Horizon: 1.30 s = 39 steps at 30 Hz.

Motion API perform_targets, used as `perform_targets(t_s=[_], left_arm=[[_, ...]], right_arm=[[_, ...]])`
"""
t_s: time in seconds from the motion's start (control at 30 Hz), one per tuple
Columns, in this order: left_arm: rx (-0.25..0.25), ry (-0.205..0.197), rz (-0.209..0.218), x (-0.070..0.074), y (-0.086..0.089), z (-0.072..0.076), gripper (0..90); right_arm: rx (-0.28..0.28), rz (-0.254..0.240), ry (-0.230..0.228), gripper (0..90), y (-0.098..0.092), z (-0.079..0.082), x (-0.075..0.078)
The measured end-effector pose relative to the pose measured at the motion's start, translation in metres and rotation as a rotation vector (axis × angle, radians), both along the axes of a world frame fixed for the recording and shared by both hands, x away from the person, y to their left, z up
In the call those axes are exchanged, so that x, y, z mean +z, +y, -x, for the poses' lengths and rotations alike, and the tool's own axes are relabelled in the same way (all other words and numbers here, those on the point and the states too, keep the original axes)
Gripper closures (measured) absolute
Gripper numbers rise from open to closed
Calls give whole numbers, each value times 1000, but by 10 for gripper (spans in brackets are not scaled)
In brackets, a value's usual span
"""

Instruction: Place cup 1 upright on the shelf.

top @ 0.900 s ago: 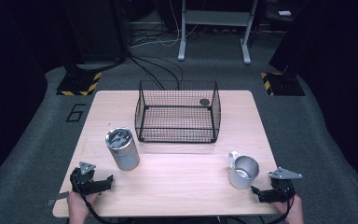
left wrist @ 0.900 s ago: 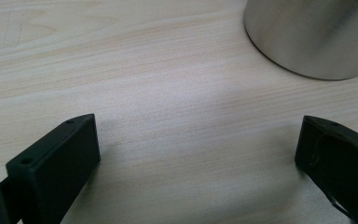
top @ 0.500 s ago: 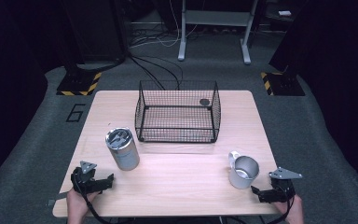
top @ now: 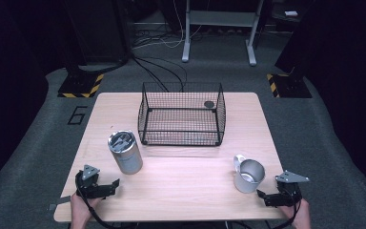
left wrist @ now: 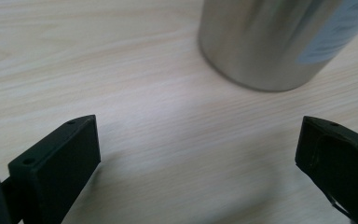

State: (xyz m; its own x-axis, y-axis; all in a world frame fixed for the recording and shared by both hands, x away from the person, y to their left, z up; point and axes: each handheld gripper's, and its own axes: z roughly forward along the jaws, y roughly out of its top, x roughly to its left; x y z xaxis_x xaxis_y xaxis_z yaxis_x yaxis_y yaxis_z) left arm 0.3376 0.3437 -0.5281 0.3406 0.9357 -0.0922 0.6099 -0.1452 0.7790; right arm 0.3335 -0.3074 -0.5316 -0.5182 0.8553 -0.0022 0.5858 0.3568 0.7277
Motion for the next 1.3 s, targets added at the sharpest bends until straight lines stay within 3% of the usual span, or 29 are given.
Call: perform_targets(t_s=[0.17,0.47,0.6,0.83,1.03,1.3], left_arm=[[-19,-44,27,7,-4,3,0],[-49,-96,33,29,-10,6,0],[-71,-122,20,39,-17,3,0],[-80,-170,59,58,-18,-2,0],[-88,-206,60,74,-21,-5,0],[-124,-219,64,90,-26,-13,0]], right_arm=[[4,3,9,0,0,0,1],[-5,2,-4,0,0,0,0],[-5,2,-5,0,0,0,0],[-6,1,-4,0,0,0,0],[-6,1,-4,0,0,0,0],[-1,1,7,1,0,1,0]])
